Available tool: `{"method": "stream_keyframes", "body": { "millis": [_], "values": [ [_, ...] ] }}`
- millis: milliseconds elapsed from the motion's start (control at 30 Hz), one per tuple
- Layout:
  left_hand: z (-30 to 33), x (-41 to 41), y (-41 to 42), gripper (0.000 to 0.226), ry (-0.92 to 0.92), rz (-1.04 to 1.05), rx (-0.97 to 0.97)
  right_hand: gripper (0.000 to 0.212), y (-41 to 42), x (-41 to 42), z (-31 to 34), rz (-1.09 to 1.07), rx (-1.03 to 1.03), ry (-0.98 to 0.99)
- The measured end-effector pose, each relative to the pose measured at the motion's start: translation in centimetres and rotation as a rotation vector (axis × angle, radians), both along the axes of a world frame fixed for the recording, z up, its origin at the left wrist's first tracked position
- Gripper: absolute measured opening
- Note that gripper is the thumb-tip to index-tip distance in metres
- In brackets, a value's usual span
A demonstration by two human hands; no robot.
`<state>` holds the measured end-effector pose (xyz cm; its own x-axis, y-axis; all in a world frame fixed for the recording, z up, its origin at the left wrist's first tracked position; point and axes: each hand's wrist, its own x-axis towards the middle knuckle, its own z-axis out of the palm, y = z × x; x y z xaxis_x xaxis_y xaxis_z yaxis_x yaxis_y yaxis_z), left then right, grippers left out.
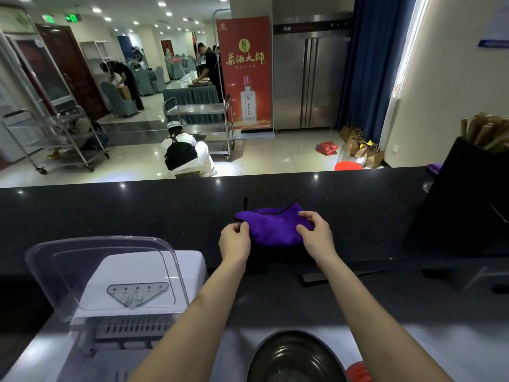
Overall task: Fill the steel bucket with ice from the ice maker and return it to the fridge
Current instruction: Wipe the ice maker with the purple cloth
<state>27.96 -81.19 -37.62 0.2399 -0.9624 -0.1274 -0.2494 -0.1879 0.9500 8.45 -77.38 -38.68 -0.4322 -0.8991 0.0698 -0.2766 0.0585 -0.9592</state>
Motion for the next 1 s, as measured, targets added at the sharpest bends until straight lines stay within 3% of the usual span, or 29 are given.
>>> {"method": "stream_keyframes", "body": {
  "millis": [400,600,767,1000],
  "values": [
    [-0.5,1.3,1.0,0.02,-0.12,0.055,0.149,0.043,1.2,-0.5,-0.9,0.015,0.165,0.238],
    [0.8,1.2,2.3,0.034,-0.189,0.01,0.123,0.047,2.2,-0.4,-0.2,0.049,0.2,0.326],
    [2.4,1.1,3.6,0.043,-0.2,-0.047,0.052,0.037,3.5,0.2,1.0,0.005,0.133,0.368],
    [5.6,0.7,6.3,0.037,-0.129,-0.163,-0.096,0.029,5.3,2.4,2.6,0.024,-0.026,0.294]
  ]
}}
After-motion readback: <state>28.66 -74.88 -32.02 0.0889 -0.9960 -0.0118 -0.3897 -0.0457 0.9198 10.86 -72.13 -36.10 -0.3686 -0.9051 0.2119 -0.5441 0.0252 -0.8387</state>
